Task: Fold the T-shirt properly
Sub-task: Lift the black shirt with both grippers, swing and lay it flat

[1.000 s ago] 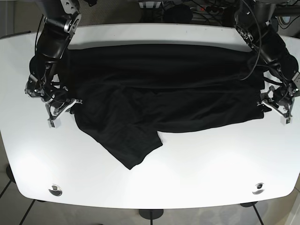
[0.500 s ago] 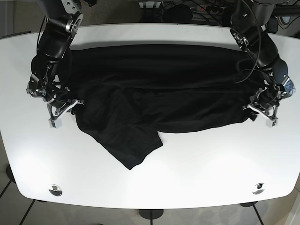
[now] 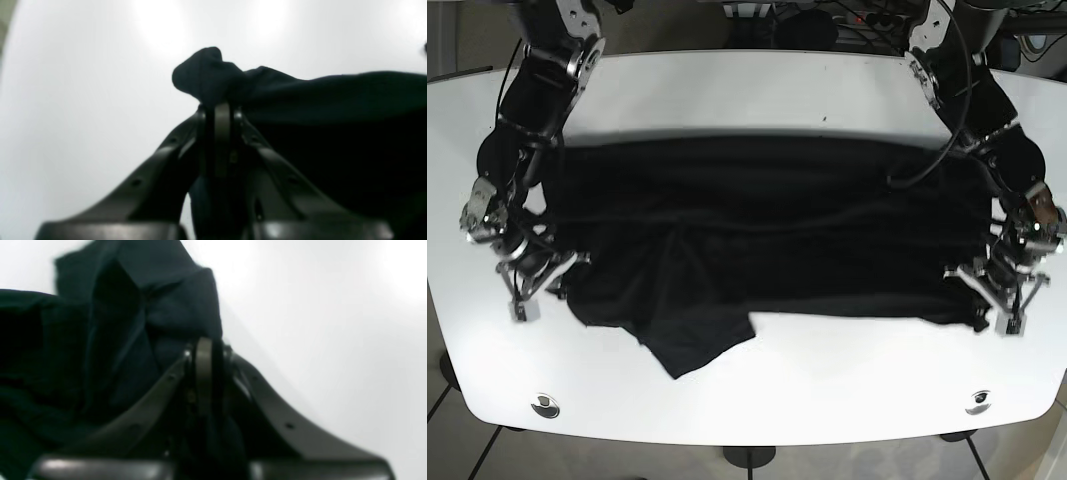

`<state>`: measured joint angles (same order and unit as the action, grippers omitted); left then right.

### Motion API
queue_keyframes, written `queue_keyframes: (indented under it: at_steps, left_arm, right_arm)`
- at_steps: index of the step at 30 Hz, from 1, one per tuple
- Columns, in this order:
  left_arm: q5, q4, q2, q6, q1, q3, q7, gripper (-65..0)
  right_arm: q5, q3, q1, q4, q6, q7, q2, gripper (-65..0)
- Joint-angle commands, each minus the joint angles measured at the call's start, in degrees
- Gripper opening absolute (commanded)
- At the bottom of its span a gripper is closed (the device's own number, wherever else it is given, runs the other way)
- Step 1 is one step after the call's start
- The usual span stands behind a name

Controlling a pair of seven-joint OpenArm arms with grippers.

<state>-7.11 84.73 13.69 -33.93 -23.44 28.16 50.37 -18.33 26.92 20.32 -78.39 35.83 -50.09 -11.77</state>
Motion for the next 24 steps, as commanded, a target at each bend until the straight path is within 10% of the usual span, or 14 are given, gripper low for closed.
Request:
queue_keyframes:
  at_steps: [1,14,24]
  left_arm:
    - [-0.8,1.5,1.2,0.1,-6.4,0.1,0.1,-65.0]
    - [-0.3,-17.7,6.8,0.5,-49.9,-4.2,0.3,-65.0]
    - [-5.0,-10.3,9.3,0.1,-28.5,0.6,0.4,-65.0]
  right_arm:
    - [-1.2,0.0,6.2,-1.5,-0.01,-0.2,-1.3,-63.3]
    - [-0.8,-7.8,45.8,-1.3,-0.54,-9.1,-2.6,-63.3]
    - [-2.5,-2.2,23.0,-11.0,-0.01,-11.1,-3.6,-63.3]
